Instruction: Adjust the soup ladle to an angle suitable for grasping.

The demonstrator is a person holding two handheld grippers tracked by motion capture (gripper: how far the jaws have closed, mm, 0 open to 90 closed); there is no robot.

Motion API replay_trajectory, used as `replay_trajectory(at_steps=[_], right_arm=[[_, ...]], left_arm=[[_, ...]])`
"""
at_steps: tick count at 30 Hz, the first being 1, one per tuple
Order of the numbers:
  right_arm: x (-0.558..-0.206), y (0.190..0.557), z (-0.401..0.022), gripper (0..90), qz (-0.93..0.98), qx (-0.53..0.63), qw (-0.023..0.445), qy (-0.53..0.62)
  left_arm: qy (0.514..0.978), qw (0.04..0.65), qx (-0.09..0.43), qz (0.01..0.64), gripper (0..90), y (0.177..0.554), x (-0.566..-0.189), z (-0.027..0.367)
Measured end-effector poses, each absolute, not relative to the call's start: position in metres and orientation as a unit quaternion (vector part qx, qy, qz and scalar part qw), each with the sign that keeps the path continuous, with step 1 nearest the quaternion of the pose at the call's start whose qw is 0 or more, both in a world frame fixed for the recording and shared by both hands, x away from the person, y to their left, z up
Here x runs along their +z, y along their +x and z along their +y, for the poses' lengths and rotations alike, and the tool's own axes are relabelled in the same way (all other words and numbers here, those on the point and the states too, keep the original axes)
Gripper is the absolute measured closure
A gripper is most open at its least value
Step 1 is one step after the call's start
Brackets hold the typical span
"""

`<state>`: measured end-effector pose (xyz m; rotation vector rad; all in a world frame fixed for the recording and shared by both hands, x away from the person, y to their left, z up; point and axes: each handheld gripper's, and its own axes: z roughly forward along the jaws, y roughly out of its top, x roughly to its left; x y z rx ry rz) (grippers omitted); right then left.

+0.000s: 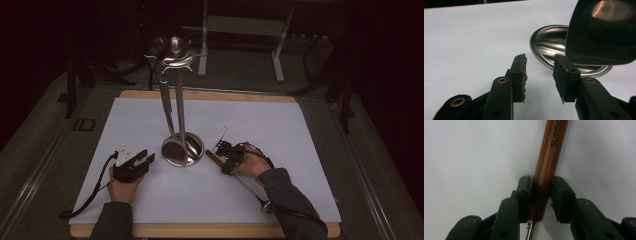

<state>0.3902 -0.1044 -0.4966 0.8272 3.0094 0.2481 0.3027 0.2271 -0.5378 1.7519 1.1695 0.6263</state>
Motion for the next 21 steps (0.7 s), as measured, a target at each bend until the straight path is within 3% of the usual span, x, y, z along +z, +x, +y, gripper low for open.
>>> replay_trajectory(at_steps=[13,21], right_arm=[[-0.4964,0.3877,-0.1074,68.2,0.958,0.047,-0.012,0.284],[-0.4963,0.3905,-0.1033,72.1,0.952,0.026,-0.017,0.306]], left_arm=[[0.710,0.455,0.253,0.474,62.5,0.3027,-0.5378,0.2271],[0.710,0.455,0.253,0.474,62.4,0.3027,-0.5377,0.2272]])
